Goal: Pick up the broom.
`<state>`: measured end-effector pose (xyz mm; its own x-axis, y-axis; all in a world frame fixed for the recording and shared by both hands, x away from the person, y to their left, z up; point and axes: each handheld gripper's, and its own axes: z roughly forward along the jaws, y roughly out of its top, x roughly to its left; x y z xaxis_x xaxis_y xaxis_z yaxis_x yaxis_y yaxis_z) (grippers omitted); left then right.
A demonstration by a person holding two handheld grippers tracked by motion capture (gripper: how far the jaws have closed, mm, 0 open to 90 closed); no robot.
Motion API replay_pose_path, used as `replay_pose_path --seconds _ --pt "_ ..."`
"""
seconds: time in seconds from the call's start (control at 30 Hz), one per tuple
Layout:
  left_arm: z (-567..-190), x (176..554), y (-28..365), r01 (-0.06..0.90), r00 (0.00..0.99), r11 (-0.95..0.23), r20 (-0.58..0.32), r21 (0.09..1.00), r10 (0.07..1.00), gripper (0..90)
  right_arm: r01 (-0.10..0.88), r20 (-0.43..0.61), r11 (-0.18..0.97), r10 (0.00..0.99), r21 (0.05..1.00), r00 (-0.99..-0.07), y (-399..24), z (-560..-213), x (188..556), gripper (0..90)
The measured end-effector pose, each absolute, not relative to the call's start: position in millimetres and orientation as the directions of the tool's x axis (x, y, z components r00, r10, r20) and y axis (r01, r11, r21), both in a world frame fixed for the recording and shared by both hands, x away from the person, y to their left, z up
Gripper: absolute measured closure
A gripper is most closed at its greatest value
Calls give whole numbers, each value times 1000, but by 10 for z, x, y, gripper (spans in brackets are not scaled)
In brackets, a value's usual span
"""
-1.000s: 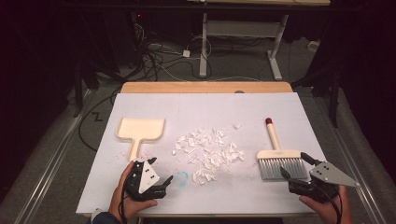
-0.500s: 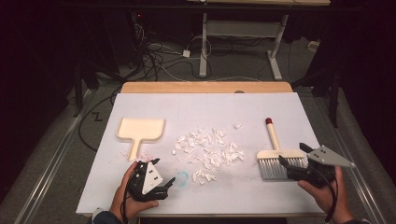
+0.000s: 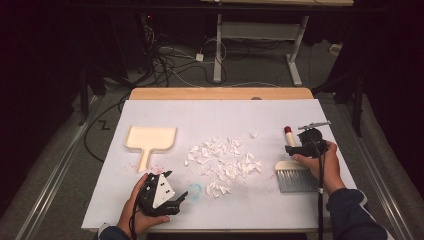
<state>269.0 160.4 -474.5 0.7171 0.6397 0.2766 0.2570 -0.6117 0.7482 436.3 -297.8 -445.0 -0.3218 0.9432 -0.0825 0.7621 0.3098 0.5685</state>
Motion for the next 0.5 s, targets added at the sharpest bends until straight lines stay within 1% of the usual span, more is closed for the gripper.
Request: replay_pose_path --seconds 0.03,0.07,0.1,0.13,0.17,0.2,0.33,0.5 --pt "-4745 2690 1604 257 717 -612 277 748 640 190 762 -83 310 943 569 -322 -2978 -4450 4363 403" --pt "-4743 2679 1606 255 719 -614 278 747 637 190 777 -89 320 941 542 -326 -2965 -4494 4397 472" --pt "-4744 2673 1606 255 719 -612 277 748 638 192 787 -53 314 939 532 -339 -2973 -4539 4426 538" --pt "-4744 2669 1608 255 720 -614 277 747 637 194 786 -51 322 936 527 -350 -2974 -4538 4430 572" --pt "-4746 2667 1610 256 721 -615 277 746 635 194 786 -51 322 936 527 -350 -2974 -4538 4430 572" --pt "-4748 2668 1611 257 722 -616 275 745 635 194 779 -38 335 927 530 -373 -2965 -4535 4422 663" --pt "-4749 2664 1613 260 723 -616 273 743 634 194 771 -38 359 916 526 -400 -2954 -4533 4424 707" --pt "-4754 2665 1598 261 728 -621 271 739 629 195 759 -44 377 907 530 -420 -2959 -4535 4422 716"
